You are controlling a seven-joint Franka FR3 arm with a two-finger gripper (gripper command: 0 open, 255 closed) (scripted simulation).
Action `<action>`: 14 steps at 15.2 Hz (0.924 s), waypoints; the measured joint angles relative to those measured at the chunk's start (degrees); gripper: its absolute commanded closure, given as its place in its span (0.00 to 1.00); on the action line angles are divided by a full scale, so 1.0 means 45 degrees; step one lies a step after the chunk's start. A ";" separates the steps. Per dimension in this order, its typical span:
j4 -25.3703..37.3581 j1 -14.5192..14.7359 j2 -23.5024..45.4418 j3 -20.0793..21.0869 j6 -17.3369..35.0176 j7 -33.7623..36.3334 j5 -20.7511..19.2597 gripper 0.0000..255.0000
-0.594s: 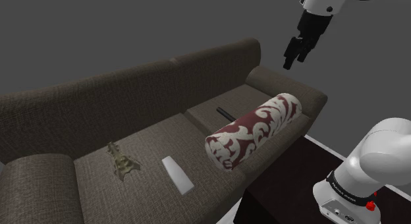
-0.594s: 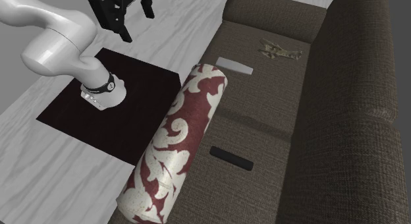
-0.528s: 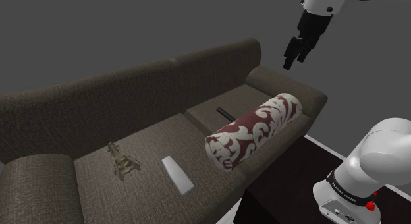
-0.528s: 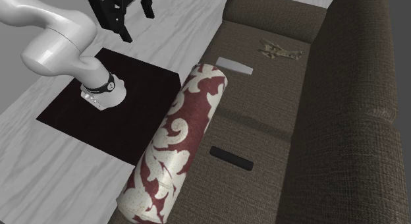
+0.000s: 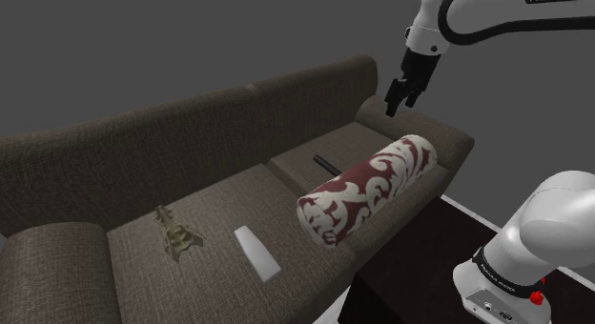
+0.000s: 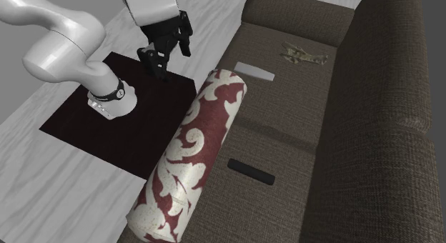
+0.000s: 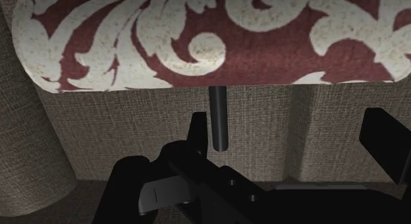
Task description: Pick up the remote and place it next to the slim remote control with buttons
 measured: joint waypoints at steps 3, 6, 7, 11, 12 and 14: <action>-0.0175 -0.0076 0.0957 -0.0161 0.1056 -0.0137 0.0019 0.00; -0.0335 -0.0135 0.1996 -0.0307 0.2168 -0.0264 0.0066 0.00; -0.0328 -0.0149 0.2492 -0.0342 0.2622 -0.0295 0.0086 0.00; -0.0283 -0.0238 0.4085 -0.0575 0.4054 -0.0579 0.0196 0.00; -0.0019 -0.0238 0.4580 -0.0600 0.4262 -0.0608 0.0246 0.00; 0.0060 -0.0276 0.5482 -0.0698 0.5015 -0.0762 0.0341 0.00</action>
